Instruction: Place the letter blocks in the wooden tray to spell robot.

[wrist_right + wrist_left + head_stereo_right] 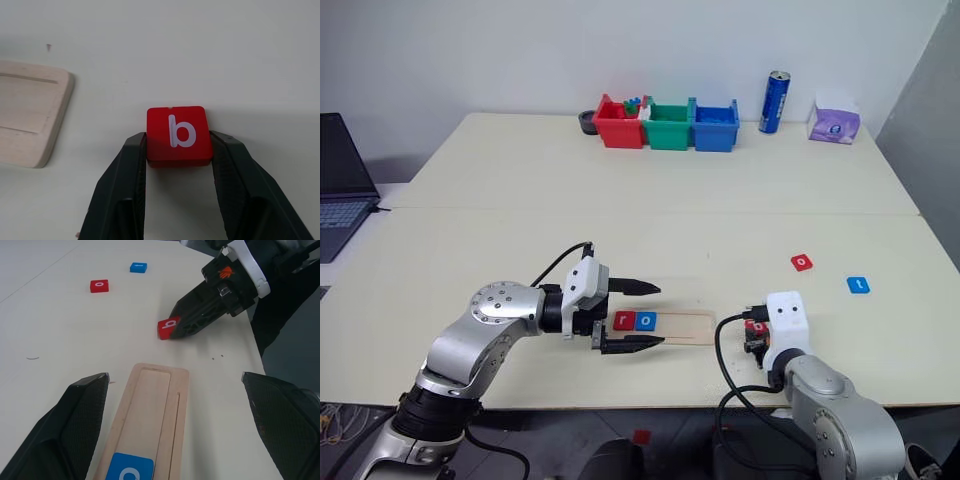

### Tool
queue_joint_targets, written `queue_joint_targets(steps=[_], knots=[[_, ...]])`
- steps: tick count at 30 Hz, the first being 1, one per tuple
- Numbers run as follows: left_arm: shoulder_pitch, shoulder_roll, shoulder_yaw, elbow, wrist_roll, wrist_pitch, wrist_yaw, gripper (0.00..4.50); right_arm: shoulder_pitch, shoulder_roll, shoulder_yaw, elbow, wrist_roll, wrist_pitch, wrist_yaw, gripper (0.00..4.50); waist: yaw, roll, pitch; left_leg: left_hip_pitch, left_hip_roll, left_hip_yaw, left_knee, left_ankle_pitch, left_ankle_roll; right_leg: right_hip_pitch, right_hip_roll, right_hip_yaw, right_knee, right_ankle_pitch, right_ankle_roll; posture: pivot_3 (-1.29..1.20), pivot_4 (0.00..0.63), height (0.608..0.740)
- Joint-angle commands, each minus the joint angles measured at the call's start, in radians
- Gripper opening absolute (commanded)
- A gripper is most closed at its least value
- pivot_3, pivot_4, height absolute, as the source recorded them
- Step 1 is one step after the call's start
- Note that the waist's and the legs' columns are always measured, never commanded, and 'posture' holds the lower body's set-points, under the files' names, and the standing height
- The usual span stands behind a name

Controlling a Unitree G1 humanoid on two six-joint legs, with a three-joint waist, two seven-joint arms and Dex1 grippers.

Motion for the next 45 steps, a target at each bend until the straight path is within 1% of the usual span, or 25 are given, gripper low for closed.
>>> queue_joint_targets(steps=[1,7,9,10,13,15,16,18,20,21,22,23,25,26,29,31,37,42,45], knots=[[-0.013,0.001,-0.005,-0.024,-0.018,-0.008,-0.001,4.50,0.012,0.008,-0.022,-0.023,-0.038,0.021,-0.031,1.46,0.000,0.000,0.000,0.000,0.000,0.000,0.000,0.000,0.000,0.000,0.000,0.000,0.000,0.000,0.000,0.00,0.150,0.740],[-0.019,-0.002,-0.008,-0.019,-0.019,-0.008,-0.005,4.50,0.019,0.028,-0.001,-0.025,-0.053,0.024,-0.038,1.46,0.000,0.000,0.000,0.000,0.000,0.000,0.000,0.000,0.000,0.000,0.000,0.000,0.000,0.000,0.000,0.00,0.150,0.740],[-0.023,-0.005,-0.008,-0.014,-0.015,-0.015,-0.002,4.50,0.018,0.035,-0.004,-0.021,-0.043,0.009,-0.017,2.22,0.000,0.000,0.000,0.000,0.000,0.000,0.000,0.000,0.000,0.000,0.000,0.000,0.000,0.000,0.000,0.00,0.150,0.740],[-0.026,-0.008,-0.007,-0.011,-0.015,-0.015,0.000,4.50,0.014,0.031,-0.006,-0.020,-0.034,0.002,-0.003,2.48,-0.001,0.000,0.000,0.000,0.000,0.000,0.000,0.000,0.000,0.000,0.000,0.000,0.000,0.000,0.000,0.00,0.150,0.740],[-0.028,-0.010,-0.007,-0.005,-0.014,-0.018,-0.001,4.50,-0.003,0.017,-0.038,-0.016,-0.014,-0.012,0.046,3.59,-0.002,0.000,0.000,0.000,0.000,0.000,0.000,0.000,0.000,0.000,0.000,0.000,0.000,0.000,0.000,0.00,0.150,0.740],[-0.030,-0.011,-0.006,0.006,-0.010,-0.025,-0.004,4.50,-0.043,-0.041,-0.070,0.007,0.013,-0.081,0.121,4.34,-0.002,0.000,0.000,0.000,0.000,0.000,0.000,0.000,0.000,0.000,0.000,0.000,0.000,0.000,0.000,0.00,0.150,0.740],[-0.033,-0.011,-0.005,0.014,-0.008,-0.030,-0.004,4.50,-0.065,-0.075,-0.093,0.023,0.039,-0.123,0.176,4.45,-0.003,0.000,0.000,0.000,0.000,0.000,0.000,0.000,0.000,0.000,0.000,0.000,0.000,0.000,0.000,0.00,0.150,0.740],[-0.036,-0.013,-0.003,0.026,-0.006,-0.037,-0.003,4.50,-0.091,-0.126,-0.126,0.053,0.087,-0.179,0.261,4.45,-0.003,0.000,0.001,0.000,-0.001,0.001,0.000,0.000,0.000,0.000,0.000,0.000,0.000,0.000,0.000,0.00,0.150,0.740],[-0.040,-0.015,-0.002,0.033,-0.008,-0.041,-0.004,4.50,-0.099,-0.246,-0.139,0.112,0.126,-0.349,0.421,4.45,-0.002,0.000,0.001,0.000,0.000,0.000,0.000,0.000,0.000,0.000,0.001,0.000,0.000,0.000,0.000,0.00,0.150,0.740],[-0.041,-0.016,-0.003,0.035,-0.009,-0.042,-0.004,4.50,-0.097,-0.291,-0.144,0.140,0.140,-0.420,0.483,4.45,-0.002,0.000,0.001,0.000,0.000,0.000,0.000,0.000,0.000,0.000,0.001,-0.001,-0.001,0.000,0.000,0.00,0.150,0.740],[-0.042,-0.017,-0.004,0.038,-0.009,-0.045,-0.005,4.50,-0.092,-0.343,-0.152,0.185,0.159,-0.519,0.576,4.45,-0.002,0.000,0.001,0.000,0.000,0.000,0.000,0.000,0.000,0.000,0.001,-0.001,-0.001,0.000,0.000,0.00,0.150,0.740],[-0.042,-0.018,-0.006,0.039,-0.009,-0.048,-0.006,4.50,-0.086,-0.374,-0.157,0.218,0.172,-0.585,0.633,4.45,-0.002,0.000,0.001,0.000,0.000,0.000,0.000,0.000,0.000,0.000,0.001,-0.001,-0.001,0.000,0.000,0.00,0.150,0.740],[-0.048,-0.024,-0.018,0.053,0.003,-0.063,-0.008,4.50,-0.064,-0.458,-0.150,0.353,0.163,-0.797,0.798,4.45,-0.001,0.000,0.001,0.000,0.000,0.001,0.000,0.000,0.001,0.000,0.001,-0.001,-0.001,0.000,-0.001,0.00,0.150,0.740],[-0.052,-0.027,-0.022,0.059,0.007,-0.066,-0.009,4.50,-0.056,-0.489,-0.144,0.415,0.162,-0.871,0.862,4.45,-0.001,0.000,0.002,0.000,0.000,0.001,0.000,0.000,0.001,0.000,0.001,-0.001,-0.002,0.000,-0.001,0.00,0.150,0.740],[-0.067,-0.032,-0.028,0.073,0.006,-0.073,-0.012,4.50,-0.044,-0.554,-0.092,0.567,0.124,-1.081,0.997,4.45,-0.001,-0.001,0.002,0.000,0.000,0.001,0.000,0.000,0.001,0.000,0.001,0.000,-0.002,0.002,-0.004,0.00,0.150,0.740],[-0.072,-0.030,-0.030,0.077,0.007,-0.077,-0.015,4.50,-0.050,-0.578,-0.053,0.643,0.099,-1.187,1.057,4.45,-0.001,-0.001,0.002,0.000,0.000,0.001,0.000,0.000,0.001,0.000,0.001,0.000,-0.001,0.002,-0.004,0.00,0.150,0.740],[-0.075,-0.022,-0.026,0.077,0.007,-0.077,-0.021,4.50,-0.095,-0.605,0.008,0.820,0.067,-1.339,1.150,4.45,-0.001,-0.001,0.002,0.001,0.000,0.001,0.000,0.000,0.000,0.000,0.001,0.000,0.000,0.002,-0.004,0.00,0.150,0.740],[-0.075,-0.019,-0.024,0.070,0.006,-0.072,-0.020,4.50,-0.130,-0.622,0.039,0.932,0.042,-1.436,1.196,4.45,0.000,-0.001,0.002,0.001,0.000,0.001,0.001,0.000,0.000,0.001,0.001,0.000,0.000,0.002,-0.004,0.00,0.150,0.740],[-0.076,-0.019,-0.024,0.072,0.006,-0.072,-0.020,4.50,-0.138,-0.629,0.053,0.965,0.034,-1.462,1.217,4.45,0.001,-0.001,0.002,0.000,0.000,0.001,0.001,0.000,0.000,0.001,0.001,0.000,0.000,0.002,-0.004,0.00,0.150,0.740]])
